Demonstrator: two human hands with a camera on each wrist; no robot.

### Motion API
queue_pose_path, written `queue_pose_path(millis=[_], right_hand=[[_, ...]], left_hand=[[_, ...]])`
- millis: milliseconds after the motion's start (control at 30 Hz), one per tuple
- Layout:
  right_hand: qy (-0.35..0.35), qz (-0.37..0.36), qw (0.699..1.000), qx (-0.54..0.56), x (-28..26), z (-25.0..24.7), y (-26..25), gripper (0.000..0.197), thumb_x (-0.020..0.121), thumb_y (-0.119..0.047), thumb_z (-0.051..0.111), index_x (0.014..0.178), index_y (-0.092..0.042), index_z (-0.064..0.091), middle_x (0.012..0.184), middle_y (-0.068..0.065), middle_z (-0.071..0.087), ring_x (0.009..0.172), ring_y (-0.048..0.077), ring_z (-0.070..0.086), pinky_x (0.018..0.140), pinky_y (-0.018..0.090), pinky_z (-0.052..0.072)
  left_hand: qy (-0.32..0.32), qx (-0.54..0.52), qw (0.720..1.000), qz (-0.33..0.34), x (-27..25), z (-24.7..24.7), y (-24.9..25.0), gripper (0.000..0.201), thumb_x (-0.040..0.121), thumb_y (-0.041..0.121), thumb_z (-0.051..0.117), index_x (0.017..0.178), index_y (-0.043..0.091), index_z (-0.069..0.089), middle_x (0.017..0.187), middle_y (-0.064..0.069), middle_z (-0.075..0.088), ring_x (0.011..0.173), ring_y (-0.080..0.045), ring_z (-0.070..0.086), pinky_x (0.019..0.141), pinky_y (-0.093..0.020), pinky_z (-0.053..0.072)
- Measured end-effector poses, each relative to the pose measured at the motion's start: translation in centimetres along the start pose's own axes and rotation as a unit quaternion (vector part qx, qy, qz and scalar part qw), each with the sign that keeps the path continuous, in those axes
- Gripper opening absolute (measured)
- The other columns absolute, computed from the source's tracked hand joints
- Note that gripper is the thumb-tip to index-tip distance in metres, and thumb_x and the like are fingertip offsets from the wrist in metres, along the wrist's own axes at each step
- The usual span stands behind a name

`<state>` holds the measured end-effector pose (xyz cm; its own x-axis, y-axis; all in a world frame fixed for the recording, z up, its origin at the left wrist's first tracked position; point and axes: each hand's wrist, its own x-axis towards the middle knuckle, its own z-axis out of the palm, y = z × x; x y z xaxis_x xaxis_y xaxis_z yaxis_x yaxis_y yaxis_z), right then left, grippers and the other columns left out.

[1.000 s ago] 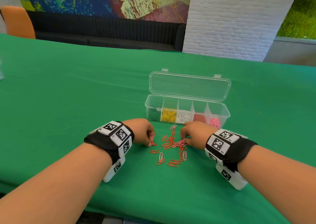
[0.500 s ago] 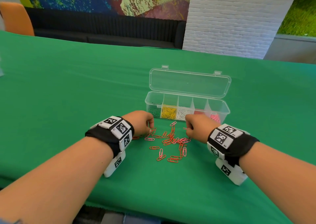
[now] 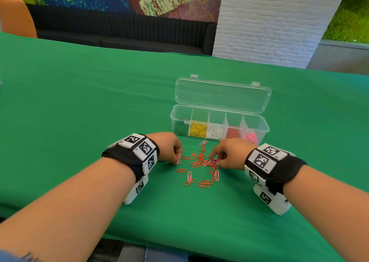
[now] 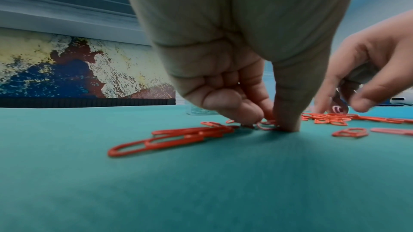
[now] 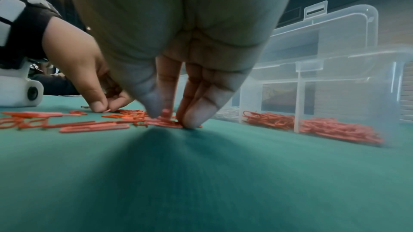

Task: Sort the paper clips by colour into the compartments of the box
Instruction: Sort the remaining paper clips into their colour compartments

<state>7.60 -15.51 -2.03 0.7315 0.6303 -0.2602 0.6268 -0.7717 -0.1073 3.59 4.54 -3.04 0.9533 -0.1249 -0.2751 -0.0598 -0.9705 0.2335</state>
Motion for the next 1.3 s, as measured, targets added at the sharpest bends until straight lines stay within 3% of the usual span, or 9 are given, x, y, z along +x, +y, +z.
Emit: queue_pose_path(millis=[333, 533, 700, 833, 967, 1067, 1133, 1200, 1300], right_hand=[[0.008, -0.039, 0.996, -0.082, 0.4, 0.4, -0.1, 0.022, 0.092, -0.026, 0.056, 0.11, -0.015, 0.064, 0.102, 0.0, 0.058, 0.096, 0.017, 0.054, 0.077, 0.02, 0.034], [0.052, 0.012, 0.999, -0.005, 0.3, 0.1, 0.9, 0.025, 0.092, -0.032, 0.054, 0.107, -0.015, 0.066, 0.096, -0.002, 0.058, 0.086, 0.01, 0.049, 0.08, 0.022, 0.04], [0.078, 0.07, 0.982, 0.156, 0.1, -0.4, 2.1, 0.019, 0.095, -0.02, 0.05, 0.077, -0.018, 0.055, 0.073, -0.003, 0.058, 0.062, 0.012, 0.055, 0.063, 0.025, 0.049], [0.033, 0.119, 0.889, 0.442, 0.4, -0.9, 2.4, 0.027, 0.093, 0.0, 0.034, 0.069, -0.007, 0.045, 0.058, 0.007, 0.051, 0.035, 0.009, 0.048, 0.034, 0.017, 0.037], [0.008, 0.091, 0.763, 0.64, -0.5, -1.1, 2.6, 0.027, 0.085, 0.002, 0.024, 0.066, -0.007, 0.041, 0.05, 0.006, 0.048, 0.033, 0.01, 0.04, 0.033, 0.014, 0.029], [-0.01, 0.054, 0.691, 0.721, -1.0, -0.9, 2.9, 0.032, 0.09, -0.011, 0.027, 0.062, -0.006, 0.042, 0.049, 0.008, 0.048, 0.032, 0.011, 0.038, 0.03, 0.012, 0.028], [0.004, 0.063, 0.703, 0.709, -0.8, -0.7, 3.0, 0.042, 0.096, -0.028, 0.036, 0.058, -0.009, 0.041, 0.048, 0.005, 0.044, 0.03, 0.008, 0.033, 0.029, 0.01, 0.025], [0.022, 0.094, 0.75, 0.655, -0.5, -0.4, 3.0, 0.041, 0.096, -0.029, 0.044, 0.059, -0.012, 0.041, 0.046, 0.0, 0.042, 0.028, 0.006, 0.029, 0.03, 0.009, 0.022], [0.011, 0.124, 0.898, 0.422, -0.6, 0.1, 2.5, 0.024, 0.092, -0.024, 0.053, 0.07, -0.016, 0.05, 0.053, -0.004, 0.043, 0.04, 0.007, 0.035, 0.038, 0.015, 0.028]], left_hand=[[0.05, -0.027, 0.998, 0.028, 0.0, 0.1, 0.1, 0.008, 0.082, 0.014, 0.058, 0.081, 0.021, 0.056, 0.073, 0.01, 0.054, 0.072, -0.014, 0.052, 0.057, -0.021, 0.04], [0.042, -0.096, 0.994, 0.018, -0.4, -0.1, 0.1, 0.025, 0.09, 0.016, 0.054, 0.114, 0.024, 0.056, 0.077, 0.013, 0.054, 0.076, -0.012, 0.054, 0.071, -0.022, 0.044], [-0.015, -0.144, 0.989, -0.039, -0.8, -0.8, -0.1, 0.026, 0.09, 0.007, 0.043, 0.086, 0.024, 0.062, 0.076, 0.002, 0.062, 0.065, -0.01, 0.055, 0.065, -0.02, 0.046], [-0.055, -0.323, 0.941, -0.087, -1.2, -1.1, 0.8, 0.034, 0.09, -0.006, 0.028, 0.08, 0.014, 0.053, 0.072, -0.002, 0.052, 0.058, -0.01, 0.049, 0.051, -0.018, 0.04], [-0.063, -0.43, 0.894, -0.106, -1.4, -1.1, 1.3, 0.027, 0.09, -0.002, 0.032, 0.083, 0.012, 0.054, 0.072, -0.004, 0.048, 0.059, -0.014, 0.045, 0.052, -0.022, 0.038], [-0.058, -0.351, 0.927, -0.121, -1.4, -0.7, 1.8, 0.007, 0.092, 0.013, 0.05, 0.085, 0.012, 0.053, 0.067, -0.002, 0.045, 0.056, -0.013, 0.04, 0.05, -0.02, 0.034], [-0.064, -0.205, 0.971, -0.104, -1.3, -0.5, 2.0, 0.014, 0.09, 0.028, 0.057, 0.086, 0.015, 0.053, 0.066, 0.0, 0.045, 0.056, -0.015, 0.041, 0.053, -0.022, 0.035], [-0.07, -0.061, 0.992, -0.086, -1.4, -0.4, 2.5, 0.026, 0.086, 0.045, 0.057, 0.087, 0.019, 0.056, 0.07, 0.001, 0.051, 0.063, -0.017, 0.047, 0.063, -0.024, 0.04], [-0.082, 0.026, 0.993, -0.077, -1.5, 0.1, 3.7, 0.038, 0.083, 0.053, 0.058, 0.097, 0.018, 0.062, 0.081, 0.003, 0.054, 0.077, -0.017, 0.05, 0.075, -0.026, 0.042]])
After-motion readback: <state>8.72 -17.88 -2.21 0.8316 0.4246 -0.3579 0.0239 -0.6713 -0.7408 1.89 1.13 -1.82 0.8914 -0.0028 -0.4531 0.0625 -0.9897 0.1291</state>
